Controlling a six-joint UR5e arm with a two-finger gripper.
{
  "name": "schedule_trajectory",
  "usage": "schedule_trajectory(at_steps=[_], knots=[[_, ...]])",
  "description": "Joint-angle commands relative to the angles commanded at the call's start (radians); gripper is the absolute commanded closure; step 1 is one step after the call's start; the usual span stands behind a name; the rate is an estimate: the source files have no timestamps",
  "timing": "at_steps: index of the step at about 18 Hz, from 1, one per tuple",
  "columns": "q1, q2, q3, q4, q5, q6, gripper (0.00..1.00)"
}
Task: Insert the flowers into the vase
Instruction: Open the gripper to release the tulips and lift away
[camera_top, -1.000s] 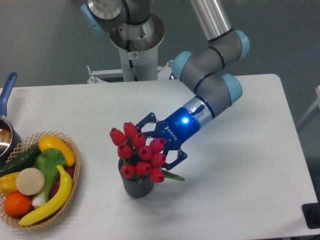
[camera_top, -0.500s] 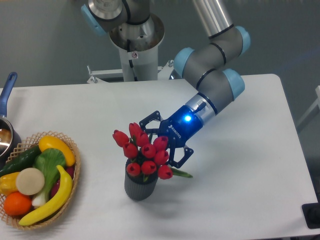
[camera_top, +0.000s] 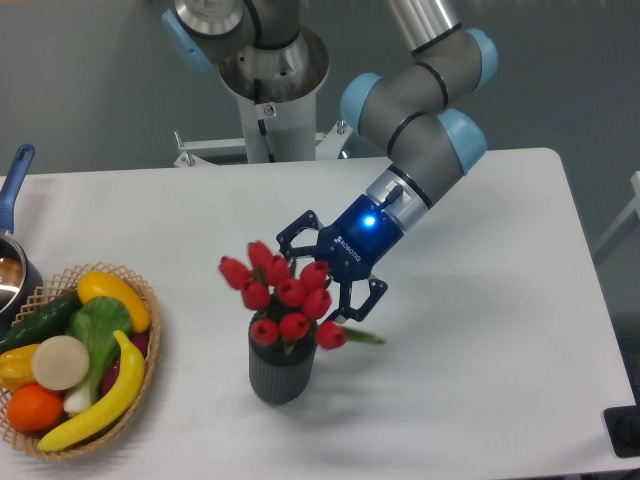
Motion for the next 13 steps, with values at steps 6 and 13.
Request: schedule_trajectory(at_steps=[6, 13], knots=[[-0.005, 0.04, 0.011, 0.002, 0.147, 0.003, 0.0], [0.005, 0.143, 0.055, 0.002, 0.492, 0.008, 0.0]])
